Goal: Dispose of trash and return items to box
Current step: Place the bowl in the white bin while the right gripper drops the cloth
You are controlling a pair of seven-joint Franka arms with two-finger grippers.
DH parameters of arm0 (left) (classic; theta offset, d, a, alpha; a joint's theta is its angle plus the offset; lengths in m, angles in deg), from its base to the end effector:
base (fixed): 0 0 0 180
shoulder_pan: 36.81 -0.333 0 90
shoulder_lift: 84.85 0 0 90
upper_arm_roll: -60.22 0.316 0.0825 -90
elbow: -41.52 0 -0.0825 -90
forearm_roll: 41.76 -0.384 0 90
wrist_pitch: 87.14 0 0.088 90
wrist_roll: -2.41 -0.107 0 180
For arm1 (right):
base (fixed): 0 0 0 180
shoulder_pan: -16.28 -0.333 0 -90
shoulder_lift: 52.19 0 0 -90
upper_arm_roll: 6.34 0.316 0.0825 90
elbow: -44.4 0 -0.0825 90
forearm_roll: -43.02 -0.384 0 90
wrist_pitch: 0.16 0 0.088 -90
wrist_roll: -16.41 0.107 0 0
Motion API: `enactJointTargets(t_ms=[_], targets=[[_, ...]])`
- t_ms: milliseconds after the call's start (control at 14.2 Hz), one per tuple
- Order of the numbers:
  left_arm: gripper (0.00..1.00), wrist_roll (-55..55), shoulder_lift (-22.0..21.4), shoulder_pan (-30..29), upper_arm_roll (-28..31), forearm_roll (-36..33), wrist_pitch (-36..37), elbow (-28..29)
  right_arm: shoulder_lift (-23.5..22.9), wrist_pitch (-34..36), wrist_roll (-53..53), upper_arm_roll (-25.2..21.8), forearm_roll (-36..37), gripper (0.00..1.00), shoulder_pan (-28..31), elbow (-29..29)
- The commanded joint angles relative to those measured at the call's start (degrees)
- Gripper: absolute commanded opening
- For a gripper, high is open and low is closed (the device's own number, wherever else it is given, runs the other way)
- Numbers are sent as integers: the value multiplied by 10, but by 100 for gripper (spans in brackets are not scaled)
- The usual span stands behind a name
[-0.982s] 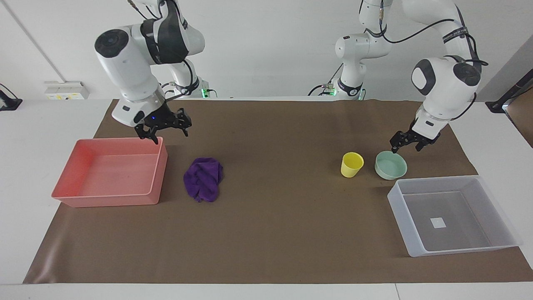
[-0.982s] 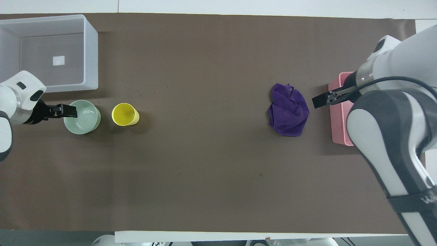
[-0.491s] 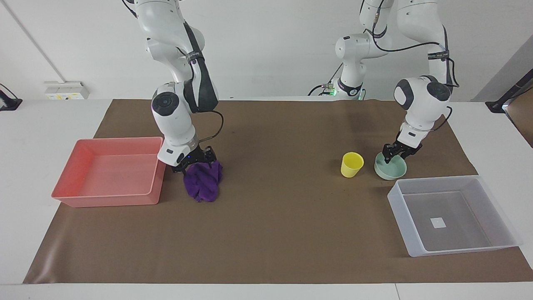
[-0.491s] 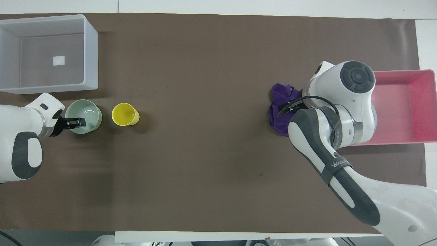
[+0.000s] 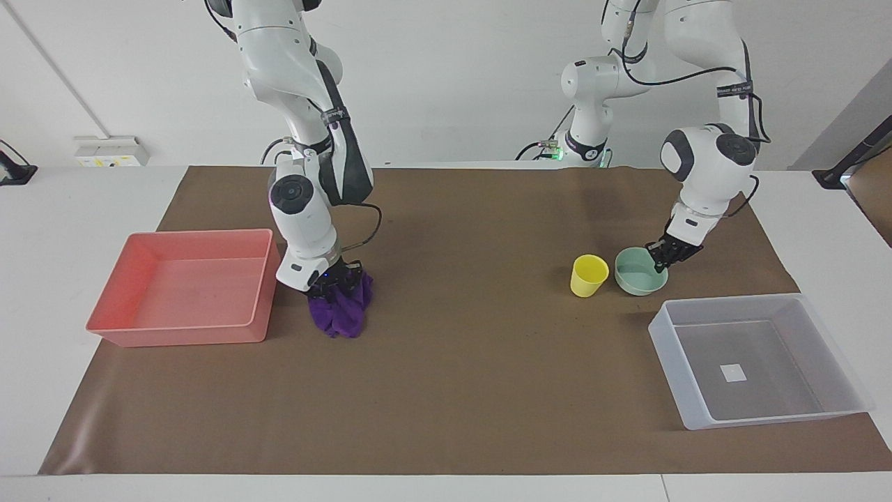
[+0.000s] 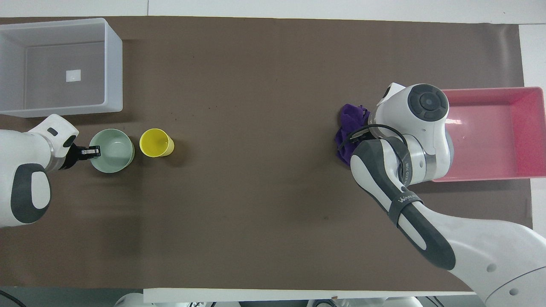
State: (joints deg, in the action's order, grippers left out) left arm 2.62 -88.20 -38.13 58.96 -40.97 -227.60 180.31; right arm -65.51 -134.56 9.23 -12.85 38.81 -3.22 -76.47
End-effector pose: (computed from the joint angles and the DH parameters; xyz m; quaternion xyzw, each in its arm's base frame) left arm 0.4891 0.0005 0.3387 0.9990 0.0075 0.0438 0.0040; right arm 0.5592 0.1312 0.3071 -0.9884 -0.1513 -0.0022 0.0134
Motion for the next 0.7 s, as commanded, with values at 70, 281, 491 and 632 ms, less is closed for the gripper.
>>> enactJointTargets(t_ms=[70,281,491,632], targets=[[0,15,-31,-3,-6,-7,204,-140,16,25,2,-1,-9,0,8,21],[0,25,48,-5,-4,0,302,-327,43,118,2,-2,-7,0,25,83],[0,26,130,-8,17,17,209,-379,96,192,2,-6,3,0,53,108],[0,25,200,-9,29,17,152,-422,132,227,2,-6,8,0,82,123]])
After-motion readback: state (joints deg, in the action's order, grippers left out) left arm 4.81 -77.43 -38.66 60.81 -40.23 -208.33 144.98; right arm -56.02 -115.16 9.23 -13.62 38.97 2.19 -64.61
